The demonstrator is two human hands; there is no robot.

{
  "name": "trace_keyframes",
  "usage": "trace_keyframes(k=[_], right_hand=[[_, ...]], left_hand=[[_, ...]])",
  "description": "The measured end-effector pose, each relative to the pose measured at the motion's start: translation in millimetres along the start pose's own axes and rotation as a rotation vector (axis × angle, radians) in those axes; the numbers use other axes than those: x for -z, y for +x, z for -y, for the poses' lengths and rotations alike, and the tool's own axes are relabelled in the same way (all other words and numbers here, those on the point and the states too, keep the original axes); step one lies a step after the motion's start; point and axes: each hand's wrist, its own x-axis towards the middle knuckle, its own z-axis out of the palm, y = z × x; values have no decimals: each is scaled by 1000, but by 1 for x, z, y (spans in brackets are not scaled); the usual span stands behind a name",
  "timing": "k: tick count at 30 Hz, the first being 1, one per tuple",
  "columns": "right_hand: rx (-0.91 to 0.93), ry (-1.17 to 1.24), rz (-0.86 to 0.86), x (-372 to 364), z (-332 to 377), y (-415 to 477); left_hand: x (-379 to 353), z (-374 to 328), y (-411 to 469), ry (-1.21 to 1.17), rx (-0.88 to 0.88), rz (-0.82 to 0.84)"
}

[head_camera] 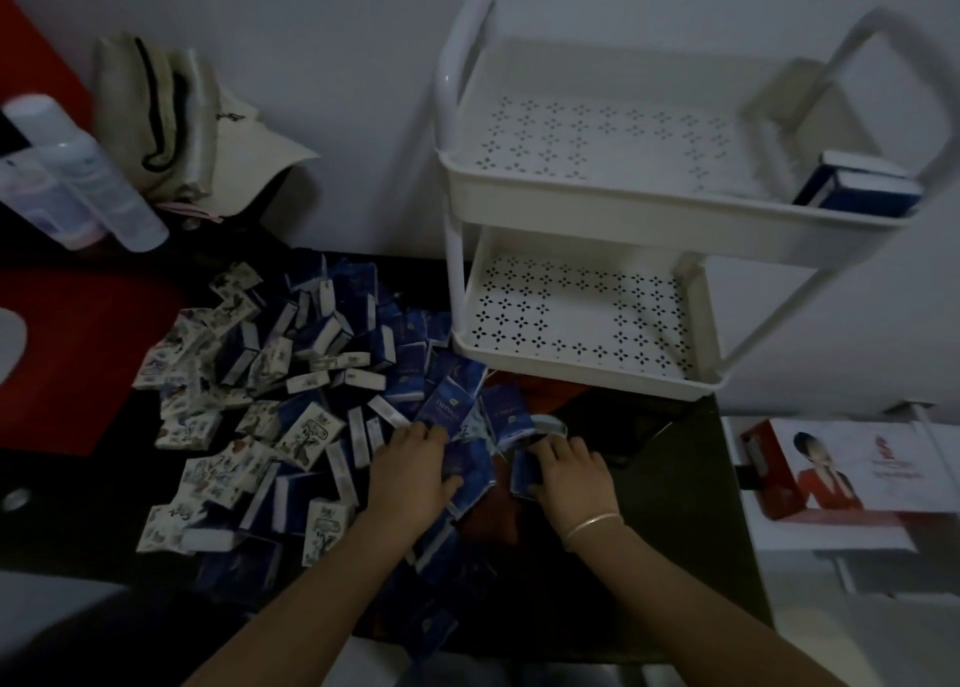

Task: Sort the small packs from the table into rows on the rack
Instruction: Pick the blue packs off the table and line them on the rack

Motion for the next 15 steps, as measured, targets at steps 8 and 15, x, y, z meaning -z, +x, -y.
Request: trace_keyframes(k=[8,15], right_hand=[[-60,-36,105,14,-6,2],[-99,267,-79,68,-30,-11]], left_hand=[[3,-4,15,7,-157,176],[38,-10,25,-492,-126,38]])
